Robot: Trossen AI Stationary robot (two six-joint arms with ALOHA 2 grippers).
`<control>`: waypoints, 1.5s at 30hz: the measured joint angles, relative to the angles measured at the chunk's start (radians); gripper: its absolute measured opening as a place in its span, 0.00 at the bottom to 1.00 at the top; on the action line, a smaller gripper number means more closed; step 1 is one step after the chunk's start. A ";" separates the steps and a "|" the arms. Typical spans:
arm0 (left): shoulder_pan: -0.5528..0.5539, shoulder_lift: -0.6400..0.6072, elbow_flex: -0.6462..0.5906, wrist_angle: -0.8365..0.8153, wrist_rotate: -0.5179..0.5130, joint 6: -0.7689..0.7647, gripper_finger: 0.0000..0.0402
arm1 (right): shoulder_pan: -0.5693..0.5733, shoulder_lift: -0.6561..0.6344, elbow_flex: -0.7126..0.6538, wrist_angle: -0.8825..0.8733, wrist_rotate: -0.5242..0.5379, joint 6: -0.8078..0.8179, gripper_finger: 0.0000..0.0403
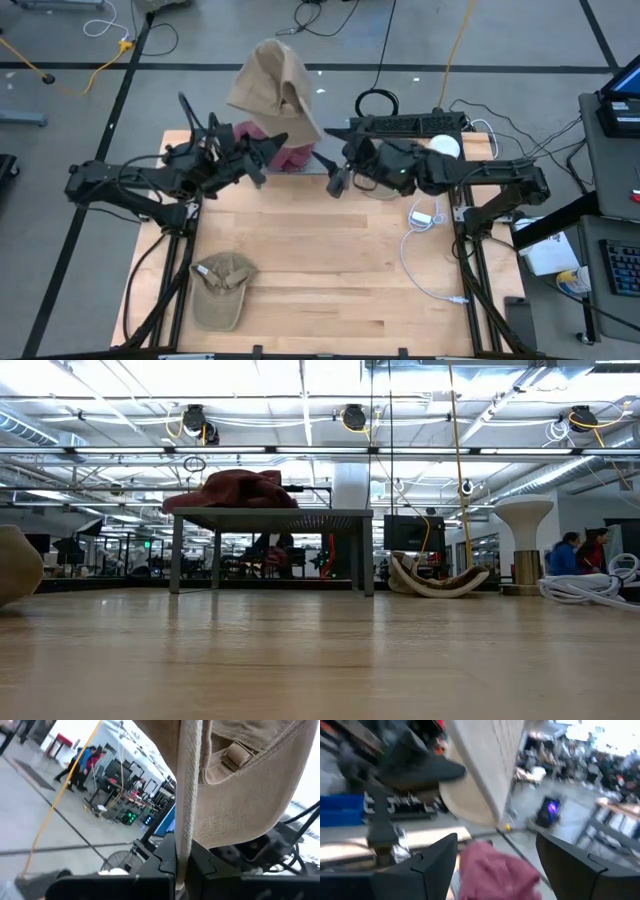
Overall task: Pick & Place hat
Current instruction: Put the light brown cap on the shelf
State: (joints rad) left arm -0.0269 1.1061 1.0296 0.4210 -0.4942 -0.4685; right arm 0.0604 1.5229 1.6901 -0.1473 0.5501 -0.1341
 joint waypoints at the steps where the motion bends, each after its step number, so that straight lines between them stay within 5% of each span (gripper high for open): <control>1: 0.000 0.012 0.018 0.000 0.000 0.017 0.02 | -0.002 -0.005 0.001 0.016 -0.016 -0.015 0.65; 15: 0.047 0.182 0.193 -0.005 0.042 0.065 0.02 | -0.001 -0.173 0.001 -0.013 -0.111 -0.067 0.55; 29: 0.051 0.290 0.315 -0.002 0.094 0.042 0.02 | -0.025 -0.176 0.000 -0.066 -0.109 -0.096 0.48; 40: 0.051 0.288 0.315 -0.003 0.092 0.040 0.02 | -0.041 -0.178 0.000 -0.055 -0.099 -0.094 0.05; 45: 0.051 0.288 0.315 -0.016 0.100 0.039 0.12 | -0.040 -0.178 0.001 -0.061 -0.073 -0.096 0.04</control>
State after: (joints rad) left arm 0.0242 1.3941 1.3449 0.4047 -0.3939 -0.4292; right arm 0.0201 1.3445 1.6909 -0.2080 0.4769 -0.2306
